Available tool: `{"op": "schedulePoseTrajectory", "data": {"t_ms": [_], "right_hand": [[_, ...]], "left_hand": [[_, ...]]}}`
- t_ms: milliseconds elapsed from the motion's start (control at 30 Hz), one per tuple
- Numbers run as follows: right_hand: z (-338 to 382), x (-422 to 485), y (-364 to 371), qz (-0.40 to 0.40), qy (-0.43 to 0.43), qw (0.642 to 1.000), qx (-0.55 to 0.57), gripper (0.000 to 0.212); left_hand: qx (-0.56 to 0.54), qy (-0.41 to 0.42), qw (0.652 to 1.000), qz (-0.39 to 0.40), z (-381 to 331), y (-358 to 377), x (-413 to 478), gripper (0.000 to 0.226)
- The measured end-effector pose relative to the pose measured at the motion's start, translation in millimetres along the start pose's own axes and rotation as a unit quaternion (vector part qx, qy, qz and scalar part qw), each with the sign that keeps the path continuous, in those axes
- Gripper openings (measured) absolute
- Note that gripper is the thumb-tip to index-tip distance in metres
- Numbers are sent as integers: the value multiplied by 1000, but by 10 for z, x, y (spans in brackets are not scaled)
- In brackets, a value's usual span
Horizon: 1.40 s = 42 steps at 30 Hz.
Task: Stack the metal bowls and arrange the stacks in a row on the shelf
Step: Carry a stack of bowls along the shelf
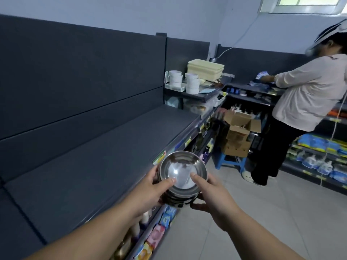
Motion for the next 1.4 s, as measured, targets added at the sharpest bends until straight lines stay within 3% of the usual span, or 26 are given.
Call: {"op": "schedulePoseTrajectory", "data": {"t_ms": [233,400,567,800,967,1400], "right_hand": [[496,1391,-720,59,-3,998,-25,28],[806,2218,-853,100,-2,994,-35,27],[1030,3111,-675,133,-1,990,-44,27],[1240,4213,-263,155,30,985,-65,24],[1447,4894,9,178,39,981,-73,23],[1452,6386,655,313,84,940,-108,30]], "left_hand": [[-33,-2,998,-52,-359,538,1244,44],[-40,-10,995,-88,-531,553,1960,74],[-59,-11,991,-123,-654,313,2744,46],[-60,-38,982,-175,-735,-216,3727,60],[-55,-51,976,-204,-851,-556,4296,34],[-109,-71,922,-366,-798,-997,5179,51]]}}
Point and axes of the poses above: each hand's wrist, its own x-axis towards the middle knuckle, its own y-axis out of the palm, z = x × y, the point moved 5 cm from there along x, towards the middle knuckle, and after that the axes turned 2 degrees about x, right-handed, at the moved point
